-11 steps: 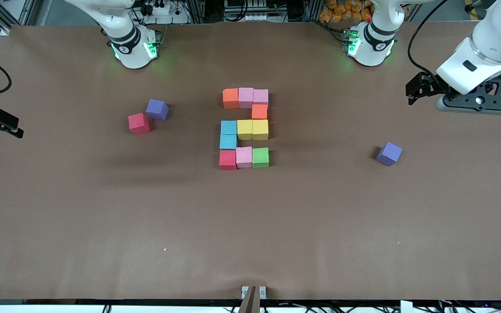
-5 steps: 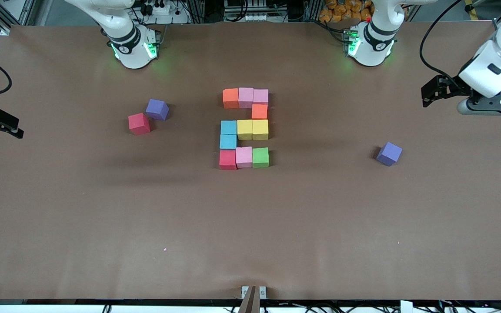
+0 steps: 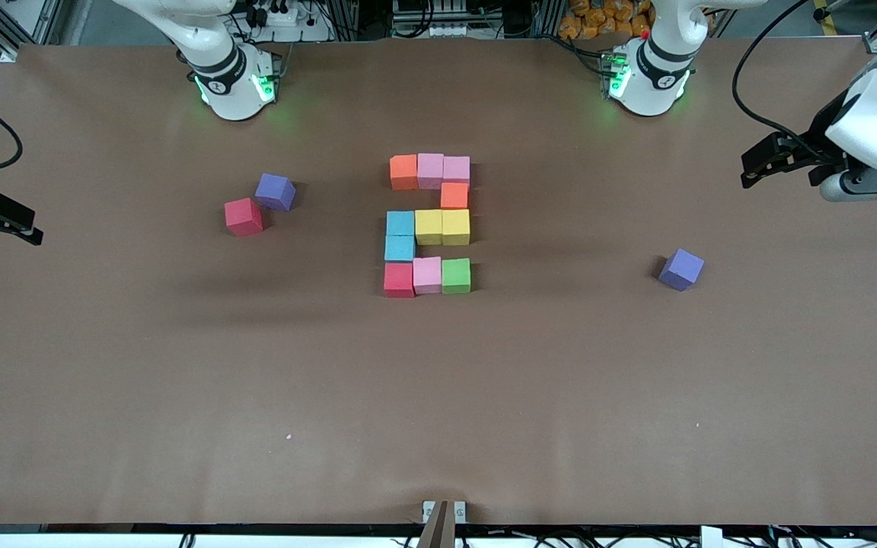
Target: Form number 2 with 11 blocks
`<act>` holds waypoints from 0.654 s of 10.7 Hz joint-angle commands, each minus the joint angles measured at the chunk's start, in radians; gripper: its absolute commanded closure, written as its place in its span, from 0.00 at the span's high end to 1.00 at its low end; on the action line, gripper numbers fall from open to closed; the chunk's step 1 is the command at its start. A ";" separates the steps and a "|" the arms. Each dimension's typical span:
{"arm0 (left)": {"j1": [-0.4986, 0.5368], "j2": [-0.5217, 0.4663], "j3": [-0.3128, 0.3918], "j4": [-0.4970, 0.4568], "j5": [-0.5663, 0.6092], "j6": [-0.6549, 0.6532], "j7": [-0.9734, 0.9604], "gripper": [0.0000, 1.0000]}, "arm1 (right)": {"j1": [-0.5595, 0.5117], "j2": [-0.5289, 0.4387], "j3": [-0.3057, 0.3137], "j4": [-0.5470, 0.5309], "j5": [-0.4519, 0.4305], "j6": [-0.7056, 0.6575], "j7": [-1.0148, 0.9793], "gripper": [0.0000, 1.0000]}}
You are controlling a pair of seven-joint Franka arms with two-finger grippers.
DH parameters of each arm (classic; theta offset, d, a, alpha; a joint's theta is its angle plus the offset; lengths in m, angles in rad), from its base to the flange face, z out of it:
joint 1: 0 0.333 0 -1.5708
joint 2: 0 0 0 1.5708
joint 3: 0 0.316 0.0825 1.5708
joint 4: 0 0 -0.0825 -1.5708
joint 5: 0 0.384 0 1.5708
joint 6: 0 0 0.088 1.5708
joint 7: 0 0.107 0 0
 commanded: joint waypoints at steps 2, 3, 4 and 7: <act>-0.019 -0.002 0.013 0.021 -0.008 -0.008 -0.013 1.00 | -0.006 0.013 0.004 0.024 0.012 -0.005 0.014 1.00; -0.017 -0.002 0.013 0.024 -0.006 -0.008 -0.013 1.00 | -0.006 0.013 0.004 0.024 0.012 -0.004 0.014 1.00; -0.017 -0.001 0.015 0.028 -0.006 -0.007 -0.013 1.00 | -0.006 0.013 0.004 0.025 0.012 -0.004 0.014 1.00; -0.019 -0.002 0.015 0.029 -0.002 -0.008 -0.002 1.00 | -0.006 0.016 0.004 0.024 0.012 -0.004 0.014 1.00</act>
